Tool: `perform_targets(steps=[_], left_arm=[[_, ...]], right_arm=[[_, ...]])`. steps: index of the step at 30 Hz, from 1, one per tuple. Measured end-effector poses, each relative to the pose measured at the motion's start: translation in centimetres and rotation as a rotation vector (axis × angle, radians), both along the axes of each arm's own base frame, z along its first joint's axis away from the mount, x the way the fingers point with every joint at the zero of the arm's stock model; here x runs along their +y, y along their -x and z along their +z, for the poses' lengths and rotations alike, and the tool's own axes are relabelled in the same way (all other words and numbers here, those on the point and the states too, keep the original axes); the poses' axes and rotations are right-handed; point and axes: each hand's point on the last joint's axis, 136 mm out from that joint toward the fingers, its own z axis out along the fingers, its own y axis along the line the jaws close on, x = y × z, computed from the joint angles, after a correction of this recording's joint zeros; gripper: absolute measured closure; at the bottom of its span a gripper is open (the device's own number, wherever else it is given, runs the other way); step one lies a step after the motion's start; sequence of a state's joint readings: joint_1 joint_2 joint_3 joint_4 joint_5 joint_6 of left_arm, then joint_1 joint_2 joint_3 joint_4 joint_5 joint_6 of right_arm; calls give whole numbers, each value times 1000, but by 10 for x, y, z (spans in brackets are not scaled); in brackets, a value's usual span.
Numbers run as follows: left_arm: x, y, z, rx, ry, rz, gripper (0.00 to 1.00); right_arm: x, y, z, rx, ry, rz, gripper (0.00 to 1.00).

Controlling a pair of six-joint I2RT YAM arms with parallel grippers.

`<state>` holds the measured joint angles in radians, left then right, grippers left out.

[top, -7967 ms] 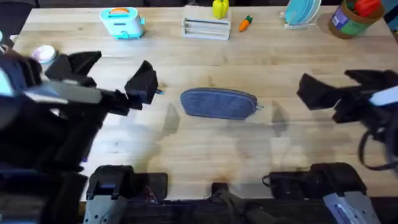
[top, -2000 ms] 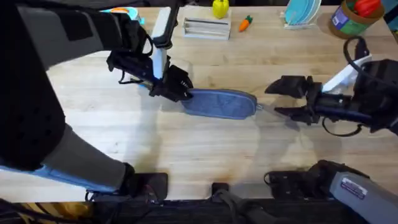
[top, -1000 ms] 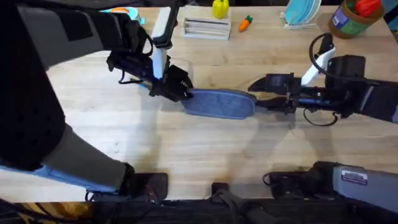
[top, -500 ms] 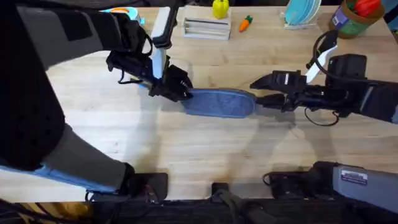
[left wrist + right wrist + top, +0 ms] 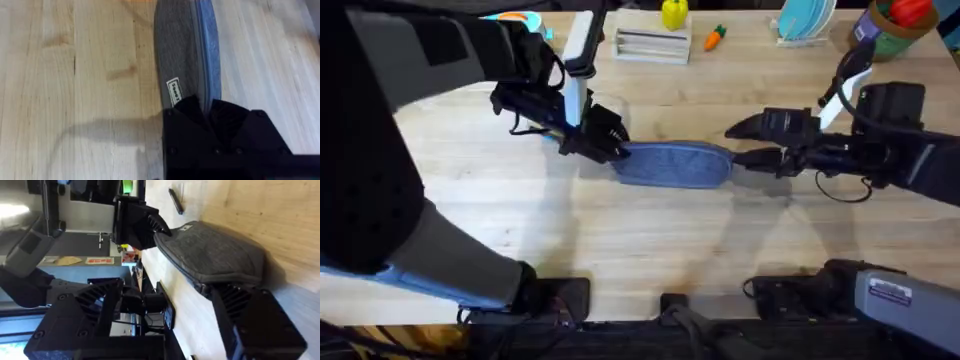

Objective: Unzip the bag, pick up the pens from the table one at a time and place them inside, then zip the bag closed.

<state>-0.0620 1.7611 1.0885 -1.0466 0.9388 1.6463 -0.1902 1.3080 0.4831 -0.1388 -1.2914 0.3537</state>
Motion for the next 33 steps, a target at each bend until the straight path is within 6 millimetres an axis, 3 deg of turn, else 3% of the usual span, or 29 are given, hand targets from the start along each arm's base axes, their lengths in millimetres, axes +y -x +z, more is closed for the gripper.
perform_targets(steps=[8,26,29,33], left_arm=[[0,0,0,0,3,0,959],[0,-1,0,-3,4,1,959],[0,-1,0,-3,4,1,959],[-1,0,0,-5,4,-4,959]], right_arm=[[-1,1,16,-33,22,-29,5],[-3,-2,31,-39,39,-65,6],[-3,-7,39,-55,39,-66,6],[-3,-14,66,-136,26,-48,6]])
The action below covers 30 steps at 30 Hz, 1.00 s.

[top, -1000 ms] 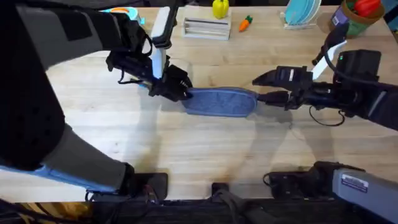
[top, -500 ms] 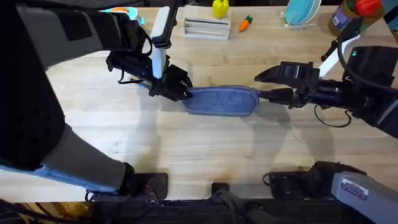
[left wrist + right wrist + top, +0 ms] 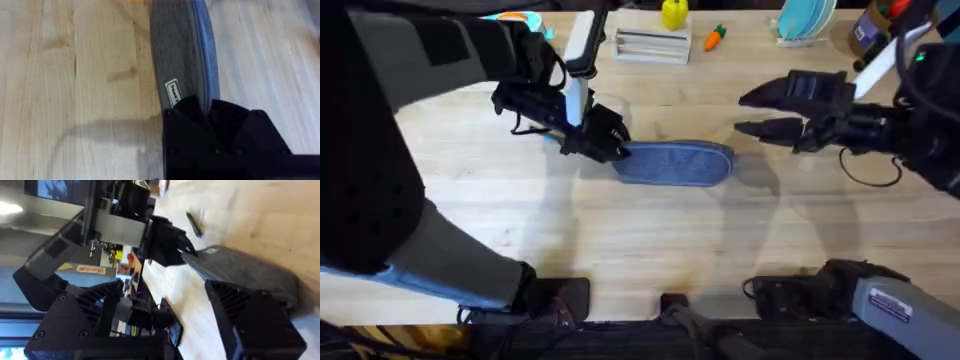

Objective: Unzip the bag, pick up the pens from the table one at a time and place them inside, then zip the bag closed.

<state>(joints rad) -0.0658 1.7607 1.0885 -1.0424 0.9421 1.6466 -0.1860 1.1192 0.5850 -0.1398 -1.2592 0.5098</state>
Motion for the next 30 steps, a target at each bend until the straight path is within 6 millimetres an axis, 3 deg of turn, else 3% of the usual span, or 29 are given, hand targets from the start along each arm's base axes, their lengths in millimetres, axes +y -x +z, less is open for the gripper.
perform_targets(steps=[2,17,20,21,23,30], left_arm=[[0,0,0,1,0,0,959],[0,0,0,1,0,0,959],[0,0,0,1,0,0,959],[0,0,0,2,0,0,959],[0,0,0,2,0,0,959],[0,0,0,2,0,0,959]], right_arm=[[2,-1,10,-33,-3,14,6],[3,-1,8,-3,10,4,6],[2,4,-4,72,31,-13,6],[0,14,-24,172,77,-32,6],[-2,21,-35,221,113,-43,6],[-21,18,-52,221,213,-109,5]])
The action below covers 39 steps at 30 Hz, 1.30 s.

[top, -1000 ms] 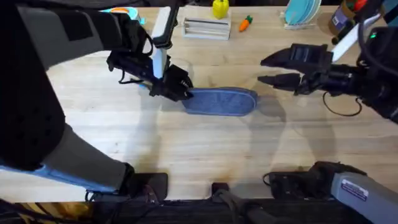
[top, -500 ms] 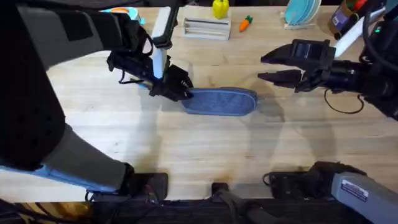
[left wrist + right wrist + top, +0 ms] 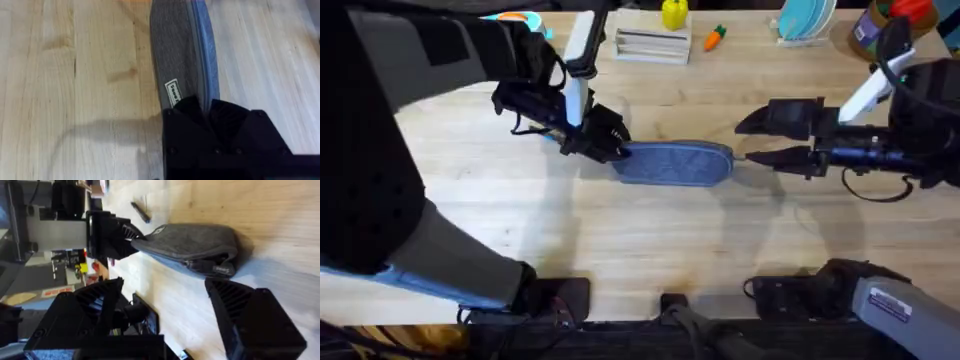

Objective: Unzip the bag, pick up the pens from the table one at a time and place them inside, then zip the bag closed.

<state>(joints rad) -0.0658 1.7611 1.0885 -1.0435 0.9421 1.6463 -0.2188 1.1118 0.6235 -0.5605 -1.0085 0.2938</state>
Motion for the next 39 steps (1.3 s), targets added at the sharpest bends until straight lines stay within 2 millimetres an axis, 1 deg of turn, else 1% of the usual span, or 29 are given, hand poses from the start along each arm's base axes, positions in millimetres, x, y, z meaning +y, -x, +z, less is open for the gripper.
perform_targets(steps=[1,2,4,8,16,21,22,25,28,33,39], left_arm=[[0,0,0,0,0,0,959],[0,0,0,0,0,0,959],[0,0,0,0,0,0,959],[0,0,0,0,0,0,959],[0,0,0,0,0,0,959],[0,0,0,0,0,0,959],[0,0,0,0,0,0,959],[0,0,0,3,0,0,959],[0,1,0,3,0,0,959],[0,1,0,3,0,0,959],[0,1,0,3,0,0,959]], right_arm=[[-4,-1,-1,-2,6,-13,5],[-16,3,-8,29,29,-51,5],[-20,9,-14,56,55,-55,5],[-22,16,-22,63,100,-34,5],[-23,17,-27,16,141,16,6],[-19,15,-36,25,80,66,6],[-20,14,-51,83,18,77,6],[-18,11,-58,96,-28,86,6],[-17,7,-60,88,-61,91,6],[-14,2,-57,65,-115,97,6],[-6,-3,-57,31,-128,129,6]])
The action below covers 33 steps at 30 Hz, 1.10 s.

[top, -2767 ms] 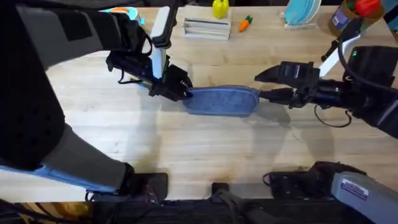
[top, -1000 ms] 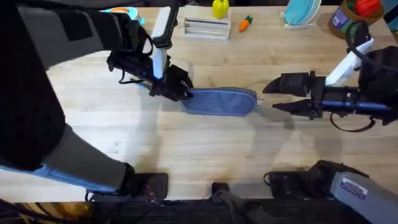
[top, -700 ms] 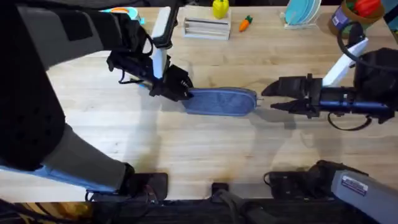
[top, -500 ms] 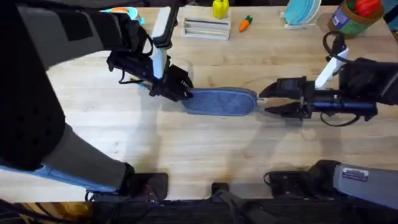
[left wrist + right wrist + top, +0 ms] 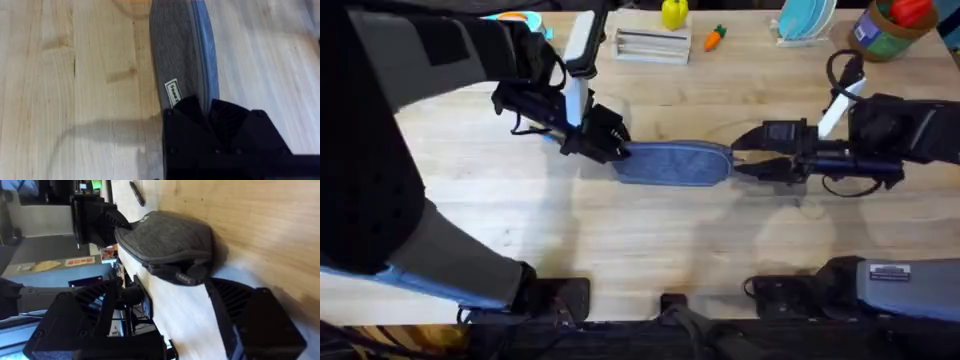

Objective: Unzip the bag, pick up the pens from the table one at a time and place them inside, then zip the bag closed.

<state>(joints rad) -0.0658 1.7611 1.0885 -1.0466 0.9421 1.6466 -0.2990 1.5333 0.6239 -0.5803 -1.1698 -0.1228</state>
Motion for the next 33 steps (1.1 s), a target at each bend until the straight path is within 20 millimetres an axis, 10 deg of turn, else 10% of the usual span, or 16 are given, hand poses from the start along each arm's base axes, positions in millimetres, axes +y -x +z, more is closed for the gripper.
perform_targets(steps=[33], left_arm=[[0,0,0,0,0,0,959]], right_arm=[[18,-4,29,6,-172,18,5]])
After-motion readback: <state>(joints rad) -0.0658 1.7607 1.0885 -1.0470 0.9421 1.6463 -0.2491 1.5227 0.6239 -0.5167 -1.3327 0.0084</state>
